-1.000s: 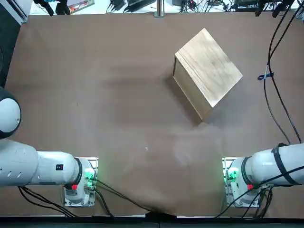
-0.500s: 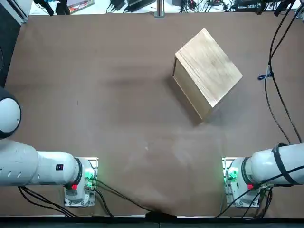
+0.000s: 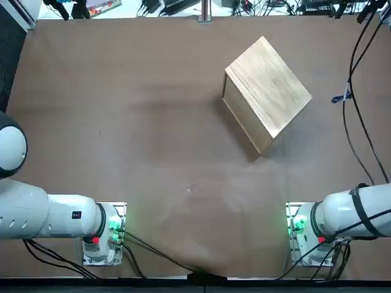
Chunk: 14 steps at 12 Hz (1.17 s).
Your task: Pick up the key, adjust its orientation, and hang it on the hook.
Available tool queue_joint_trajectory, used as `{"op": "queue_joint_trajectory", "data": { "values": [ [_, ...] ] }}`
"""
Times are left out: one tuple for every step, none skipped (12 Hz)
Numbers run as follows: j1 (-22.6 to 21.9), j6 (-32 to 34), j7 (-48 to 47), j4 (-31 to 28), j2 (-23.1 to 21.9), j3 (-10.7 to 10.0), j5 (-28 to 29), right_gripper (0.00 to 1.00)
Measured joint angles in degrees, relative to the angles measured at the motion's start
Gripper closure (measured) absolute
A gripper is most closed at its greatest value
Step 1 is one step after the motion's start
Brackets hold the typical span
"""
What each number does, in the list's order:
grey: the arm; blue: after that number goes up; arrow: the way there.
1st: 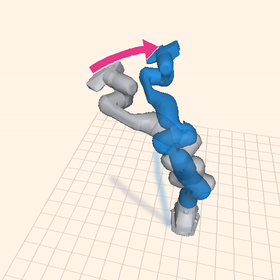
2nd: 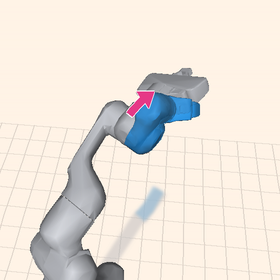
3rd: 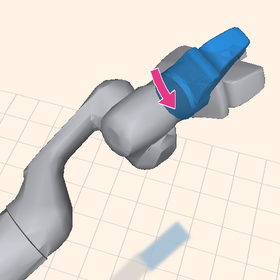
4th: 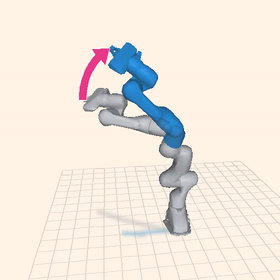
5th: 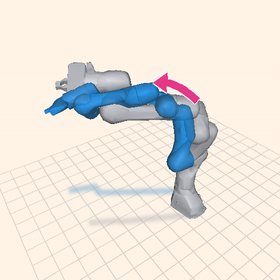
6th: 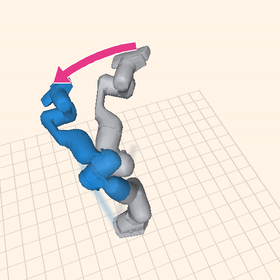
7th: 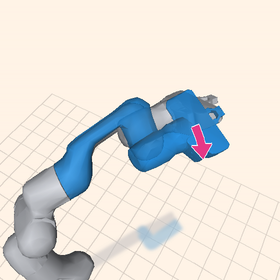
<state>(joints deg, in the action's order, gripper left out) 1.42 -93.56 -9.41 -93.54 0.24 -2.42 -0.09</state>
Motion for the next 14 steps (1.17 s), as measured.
{"op": "queue_joint_trajectory", "data": {
  "values": [
    [1.1,-0.3,-3.7,0.0,0.9,-0.1,0.0,0.00],
    [1.5,-0.5,-5.8,0.0,1.4,-0.1,0.0,0.00],
    [2.1,-0.6,-8.4,0.0,1.9,-0.1,-0.1,0.00],
    [2.9,-0.8,-11.3,0.0,2.6,-0.1,-0.1,0.00],
    [3.9,-1.1,-14.4,0.0,3.3,-0.2,-0.1,0.00],
    [4.9,-1.5,-18.0,0.0,4.1,-0.2,-0.1,0.00],
    [5.8,-2.1,-21.5,0.0,4.7,-0.2,-0.1,0.00],
    [6.8,-2.9,-25.0,0.0,5.3,-0.2,-0.1,0.00],
    [7.8,-3.5,-28.8,0.0,5.6,-0.2,-0.2,0.00],
    [8.7,-4.2,-32.6,0.0,5.9,-0.3,-0.2,0.00],
    [9.5,-4.8,-36.2,0.0,6.1,-0.3,-0.2,0.00],
    [10.3,-5.2,-39.8,-0.1,6.3,-0.3,-0.2,0.00],
    [11.1,-5.5,-42.8,-0.1,6.5,-0.3,-0.2,0.00],
    [11.8,-5.8,-44.7,-0.1,6.7,-0.3,-0.2,0.00]
  ]
}}
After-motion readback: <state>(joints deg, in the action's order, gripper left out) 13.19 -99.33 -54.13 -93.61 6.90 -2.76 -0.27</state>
